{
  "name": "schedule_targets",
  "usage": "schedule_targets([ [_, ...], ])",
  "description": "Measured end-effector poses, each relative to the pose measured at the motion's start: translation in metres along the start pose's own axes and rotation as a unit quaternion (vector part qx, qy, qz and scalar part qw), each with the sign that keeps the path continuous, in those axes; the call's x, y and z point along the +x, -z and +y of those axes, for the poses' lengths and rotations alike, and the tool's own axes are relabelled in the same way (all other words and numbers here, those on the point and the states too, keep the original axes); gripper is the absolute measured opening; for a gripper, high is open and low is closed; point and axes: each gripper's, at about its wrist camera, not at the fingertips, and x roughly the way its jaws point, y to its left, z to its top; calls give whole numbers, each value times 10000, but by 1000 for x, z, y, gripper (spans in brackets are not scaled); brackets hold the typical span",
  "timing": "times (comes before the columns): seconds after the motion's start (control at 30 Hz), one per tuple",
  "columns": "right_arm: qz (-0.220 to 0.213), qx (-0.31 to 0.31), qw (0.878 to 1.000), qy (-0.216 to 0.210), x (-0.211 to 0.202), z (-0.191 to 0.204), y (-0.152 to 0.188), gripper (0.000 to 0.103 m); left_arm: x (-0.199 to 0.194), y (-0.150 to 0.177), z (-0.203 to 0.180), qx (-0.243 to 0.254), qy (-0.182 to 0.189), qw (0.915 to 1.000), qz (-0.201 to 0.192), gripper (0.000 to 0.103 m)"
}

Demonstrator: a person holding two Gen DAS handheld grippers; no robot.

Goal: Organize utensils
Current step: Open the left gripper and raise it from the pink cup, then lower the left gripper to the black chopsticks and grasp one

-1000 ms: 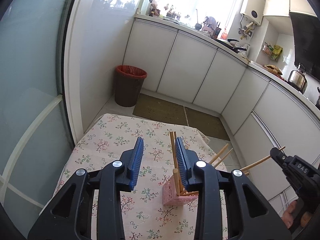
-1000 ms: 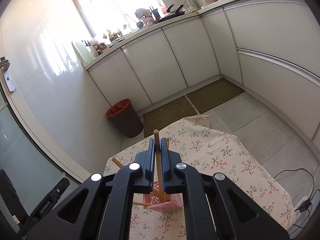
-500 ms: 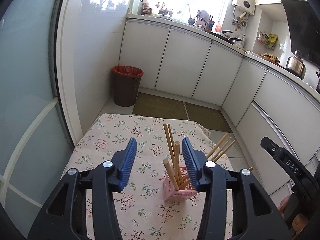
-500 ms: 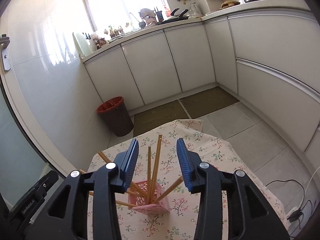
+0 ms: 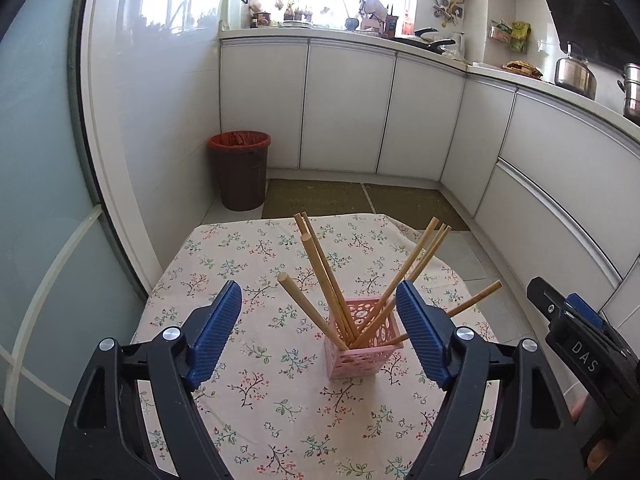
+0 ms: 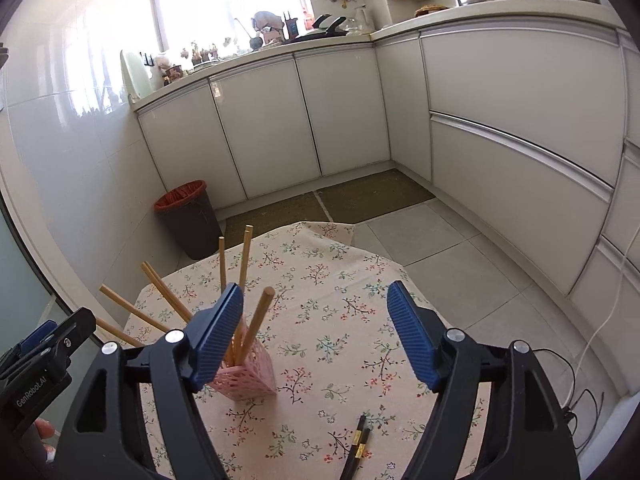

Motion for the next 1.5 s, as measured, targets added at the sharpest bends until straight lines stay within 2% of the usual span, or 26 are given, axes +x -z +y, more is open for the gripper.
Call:
schedule_targets([
  [0.07, 39, 63, 9999, 76, 0, -6, 3, 82, 1, 3, -4, 53, 27, 10000, 59, 79],
  [0.13, 94, 122, 9998, 135, 1, -14, 7, 89, 1, 7, -8, 109, 44, 9999, 95, 85],
  [0.23, 190, 203, 9994, 182, 2, -25, 13, 92, 1, 14, -17, 244, 41, 9996, 156, 88],
  [0.83, 710, 670, 9946, 364, 5, -91, 61, 96, 14, 52, -58, 981, 106, 9934, 590, 96],
  [1.03, 1076, 721, 9903, 512, 13, -122, 96, 96, 26, 72, -81, 1397, 167, 9861, 888, 96],
  [1.27, 1071, 770, 9889, 686, 10, -149, 120, 96, 41, 97, -106, 1833, 280, 9744, 1268, 96],
  [1.5, 712, 585, 9915, 917, -6, -163, 124, 96, 73, 121, -125, 1637, 844, 9566, 2257, 96],
])
